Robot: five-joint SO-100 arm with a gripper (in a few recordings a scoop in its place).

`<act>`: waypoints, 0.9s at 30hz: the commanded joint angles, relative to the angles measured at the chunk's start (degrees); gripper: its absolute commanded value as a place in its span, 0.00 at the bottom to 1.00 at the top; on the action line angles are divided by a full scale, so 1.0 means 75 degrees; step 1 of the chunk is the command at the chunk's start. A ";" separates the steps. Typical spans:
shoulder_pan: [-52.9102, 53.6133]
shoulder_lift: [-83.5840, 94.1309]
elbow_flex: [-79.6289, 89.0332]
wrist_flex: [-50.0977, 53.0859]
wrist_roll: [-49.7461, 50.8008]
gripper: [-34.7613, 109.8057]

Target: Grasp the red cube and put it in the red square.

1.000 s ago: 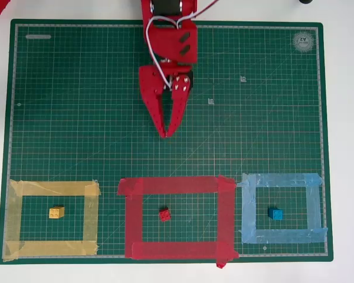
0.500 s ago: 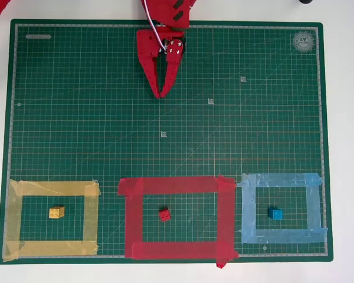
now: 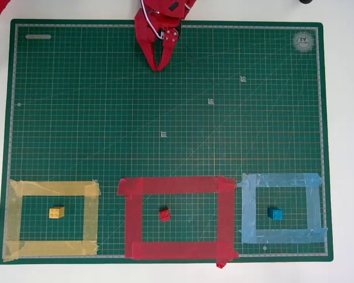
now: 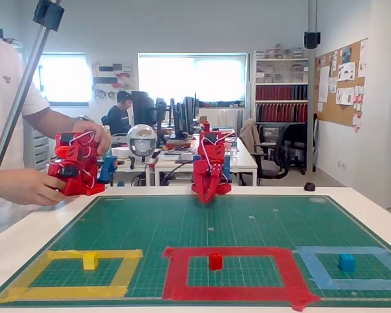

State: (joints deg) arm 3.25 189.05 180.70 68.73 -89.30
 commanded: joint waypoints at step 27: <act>0.0000 0.0375 0.0047 0.1031 -0.0117 0.23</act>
State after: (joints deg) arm 3.25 189.84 180.70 75.41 -89.38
